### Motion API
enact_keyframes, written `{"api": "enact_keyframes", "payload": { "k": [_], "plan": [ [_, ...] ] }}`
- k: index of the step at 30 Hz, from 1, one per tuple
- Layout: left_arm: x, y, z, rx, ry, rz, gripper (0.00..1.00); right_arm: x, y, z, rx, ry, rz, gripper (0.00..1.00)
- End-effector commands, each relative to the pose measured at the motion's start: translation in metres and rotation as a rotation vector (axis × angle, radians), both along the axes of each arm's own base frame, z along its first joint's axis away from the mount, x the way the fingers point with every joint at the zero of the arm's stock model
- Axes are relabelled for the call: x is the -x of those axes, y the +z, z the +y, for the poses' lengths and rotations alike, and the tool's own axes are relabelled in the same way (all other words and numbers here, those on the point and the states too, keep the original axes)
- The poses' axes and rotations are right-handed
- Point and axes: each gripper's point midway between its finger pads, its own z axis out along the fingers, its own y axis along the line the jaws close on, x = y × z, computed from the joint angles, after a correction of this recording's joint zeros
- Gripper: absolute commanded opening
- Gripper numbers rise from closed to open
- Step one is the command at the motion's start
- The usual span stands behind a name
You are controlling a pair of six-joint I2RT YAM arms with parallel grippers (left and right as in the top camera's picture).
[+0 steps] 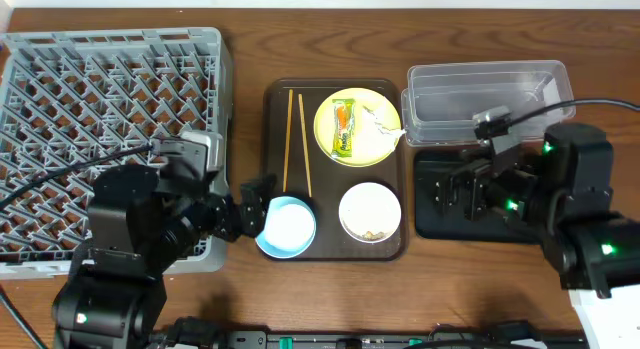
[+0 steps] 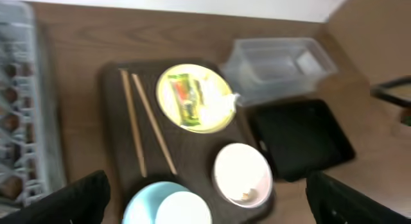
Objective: Sort waste into correct bins and load items into the dishwasher
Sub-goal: 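Reach right gripper to yellow plate and grasp the crumpled tissue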
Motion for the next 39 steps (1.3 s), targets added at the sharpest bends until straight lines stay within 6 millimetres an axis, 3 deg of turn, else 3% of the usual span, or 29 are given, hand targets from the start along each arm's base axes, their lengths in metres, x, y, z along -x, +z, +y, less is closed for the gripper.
{"api": "enact_keyframes", "payload": {
  "k": [1, 4, 10, 17, 21, 26, 29, 35, 36, 39],
  "plan": [
    [0.008, 0.009, -0.009, 0.045, -0.055, 0.003, 0.98, 0.004, 0.003, 0.017, -0.087, 0.039, 0.084, 0.99],
    [0.009, 0.007, -0.009, 0.042, -0.052, 0.011, 0.98, -0.002, -0.020, 0.024, -0.021, 0.038, 0.157, 0.99],
    [0.011, 0.003, -0.007, 0.035, -0.045, 0.030, 0.98, -0.020, -0.065, 0.035, 0.281, 0.011, 0.277, 0.99],
    [0.014, -0.007, -0.003, 0.017, -0.026, 0.072, 0.98, -0.081, -0.089, 0.054, 0.401, -0.054, 0.229, 0.99],
    [0.015, -0.007, -0.003, 0.017, -0.026, 0.075, 0.98, -0.121, -0.118, 0.062, 0.430, -0.097, 0.184, 0.77],
    [0.015, -0.007, -0.003, 0.016, -0.026, 0.075, 0.98, -0.149, -0.161, 0.070, 0.478, -0.089, 0.176, 0.72],
    [0.015, -0.007, -0.003, 0.016, -0.026, 0.075, 0.98, -0.157, -0.189, 0.066, 0.529, -0.109, 0.199, 0.66],
    [0.015, -0.007, -0.003, 0.016, -0.026, 0.075, 0.98, -0.161, -0.232, 0.065, 0.573, -0.104, 0.256, 0.65],
    [0.015, -0.007, -0.003, 0.016, -0.026, 0.075, 0.98, -0.160, -0.238, 0.064, 0.580, -0.101, 0.268, 0.61],
    [0.015, -0.007, -0.003, 0.017, -0.026, 0.075, 0.98, -0.155, -0.244, 0.065, 0.585, -0.088, 0.292, 0.39]
  ]
}}
